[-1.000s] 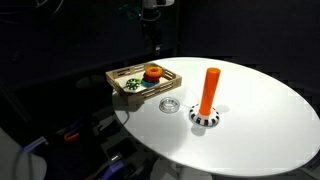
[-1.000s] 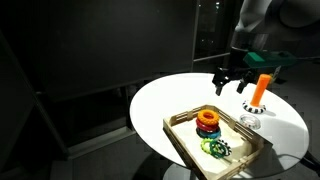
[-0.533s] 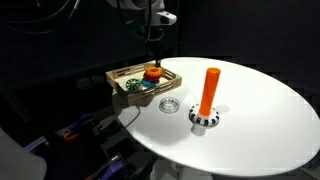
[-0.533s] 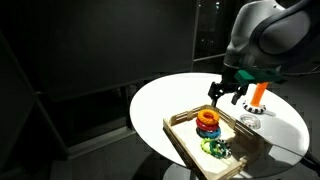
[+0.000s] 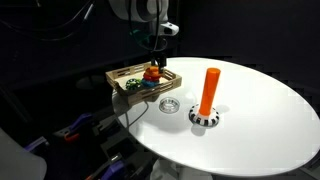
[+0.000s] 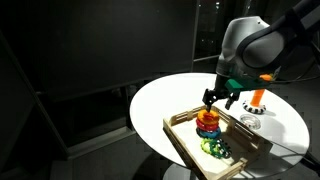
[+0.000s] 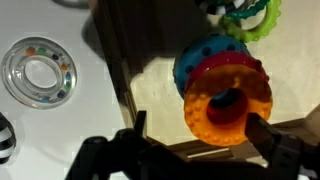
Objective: Put the orange ring on the clear ring
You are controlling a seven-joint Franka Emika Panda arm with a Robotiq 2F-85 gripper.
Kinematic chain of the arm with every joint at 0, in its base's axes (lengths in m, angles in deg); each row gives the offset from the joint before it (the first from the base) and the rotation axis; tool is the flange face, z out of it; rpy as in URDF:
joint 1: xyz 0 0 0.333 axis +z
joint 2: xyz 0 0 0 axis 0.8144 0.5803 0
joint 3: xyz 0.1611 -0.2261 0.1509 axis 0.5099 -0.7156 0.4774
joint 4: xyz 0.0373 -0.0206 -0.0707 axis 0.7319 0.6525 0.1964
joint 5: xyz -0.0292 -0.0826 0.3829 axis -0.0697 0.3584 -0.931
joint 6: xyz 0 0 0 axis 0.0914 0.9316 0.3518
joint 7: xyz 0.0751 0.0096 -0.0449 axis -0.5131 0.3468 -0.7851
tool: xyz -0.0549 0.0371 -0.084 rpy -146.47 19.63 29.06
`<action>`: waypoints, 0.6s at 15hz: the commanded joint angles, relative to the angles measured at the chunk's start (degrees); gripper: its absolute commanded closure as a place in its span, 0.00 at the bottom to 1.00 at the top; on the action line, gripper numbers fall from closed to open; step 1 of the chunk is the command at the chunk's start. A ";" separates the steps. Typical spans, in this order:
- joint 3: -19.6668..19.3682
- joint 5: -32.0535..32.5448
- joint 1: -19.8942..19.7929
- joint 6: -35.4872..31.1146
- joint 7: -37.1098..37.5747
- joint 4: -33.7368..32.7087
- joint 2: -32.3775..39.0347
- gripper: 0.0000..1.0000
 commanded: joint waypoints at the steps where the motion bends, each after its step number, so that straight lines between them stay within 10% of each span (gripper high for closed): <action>1: -1.59 -0.43 1.87 0.21 -0.82 -3.00 2.66 0.00; 9: -4.46 0.88 4.37 1.38 0.84 -4.89 4.57 0.00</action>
